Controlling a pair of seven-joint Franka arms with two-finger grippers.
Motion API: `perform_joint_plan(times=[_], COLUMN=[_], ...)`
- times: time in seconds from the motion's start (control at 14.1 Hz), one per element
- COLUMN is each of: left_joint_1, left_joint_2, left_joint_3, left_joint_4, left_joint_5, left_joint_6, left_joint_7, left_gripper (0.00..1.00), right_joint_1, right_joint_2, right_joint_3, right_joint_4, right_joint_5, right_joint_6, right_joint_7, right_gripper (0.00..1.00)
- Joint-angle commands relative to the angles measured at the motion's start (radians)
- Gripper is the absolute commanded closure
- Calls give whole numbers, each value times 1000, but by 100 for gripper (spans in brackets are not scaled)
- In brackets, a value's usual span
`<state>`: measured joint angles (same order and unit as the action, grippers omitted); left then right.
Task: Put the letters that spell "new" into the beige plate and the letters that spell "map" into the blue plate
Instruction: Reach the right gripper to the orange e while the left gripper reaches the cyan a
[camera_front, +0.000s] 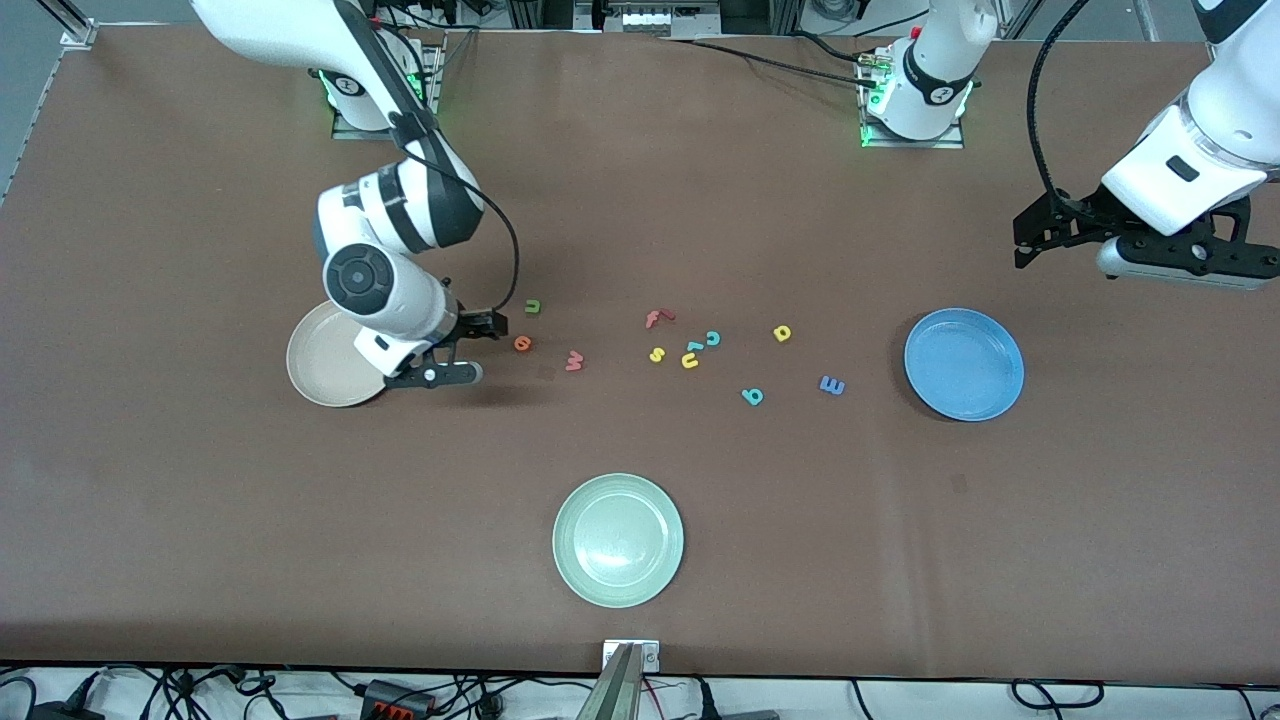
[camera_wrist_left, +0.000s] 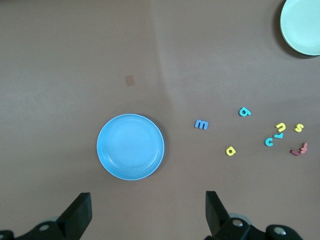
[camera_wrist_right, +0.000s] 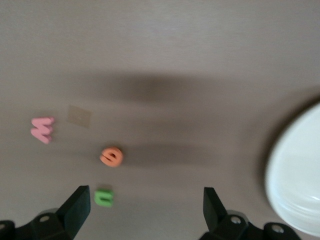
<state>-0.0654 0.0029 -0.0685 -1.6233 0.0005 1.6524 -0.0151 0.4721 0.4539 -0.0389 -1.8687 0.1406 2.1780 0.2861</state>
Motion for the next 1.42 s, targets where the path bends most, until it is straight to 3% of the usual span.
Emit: perform_joint_plan(times=[0.0,0.35,0.78,1.35], left_joint_1=[-2,-11,-60,-204], left_joint_2=[23,74,221,442], left_joint_3=[-4,-11,-19,-17], left_joint_4=[19,22,43,40], left_joint_5=[23,16,1,-11], left_joint_6=[-69,-109,-2,227], left_joint_7=[3,11,3,-57], left_gripper=[0,0,0,0], right_joint_1=[43,59,100,108], right_joint_2=[67,132,160,177], right_joint_3=[-9,-10,-12,-13], right_joint_4=[20,22,22,14], right_joint_5=[25,27,25,22], right_joint_6=[81,140,177,189], right_joint_7=[64,68,140,143], right_gripper=[0,0,5,29])
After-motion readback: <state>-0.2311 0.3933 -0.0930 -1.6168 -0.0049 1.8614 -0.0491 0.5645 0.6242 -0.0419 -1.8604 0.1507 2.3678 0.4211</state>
